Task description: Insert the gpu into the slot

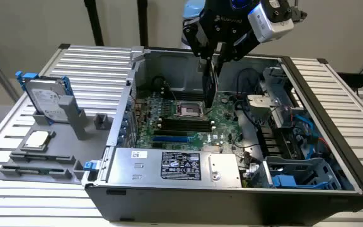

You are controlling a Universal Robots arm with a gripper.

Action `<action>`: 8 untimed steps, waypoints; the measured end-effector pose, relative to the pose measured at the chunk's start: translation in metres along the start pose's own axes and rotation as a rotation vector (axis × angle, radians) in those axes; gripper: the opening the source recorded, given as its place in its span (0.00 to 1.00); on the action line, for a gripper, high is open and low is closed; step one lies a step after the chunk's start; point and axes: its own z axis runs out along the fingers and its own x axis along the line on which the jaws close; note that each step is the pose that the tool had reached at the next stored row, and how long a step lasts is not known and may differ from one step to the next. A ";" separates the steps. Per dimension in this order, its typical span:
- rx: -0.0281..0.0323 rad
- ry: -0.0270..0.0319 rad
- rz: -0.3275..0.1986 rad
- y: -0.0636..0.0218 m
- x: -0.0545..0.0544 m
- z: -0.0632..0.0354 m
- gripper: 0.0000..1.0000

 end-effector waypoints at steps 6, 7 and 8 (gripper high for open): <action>0.0000 0.0000 0.000 0.0000 0.000 0.0000 0.26; 0.0000 0.0000 0.000 0.0000 0.000 0.0000 0.26; 0.0000 0.0000 0.000 0.0000 0.000 0.0000 0.26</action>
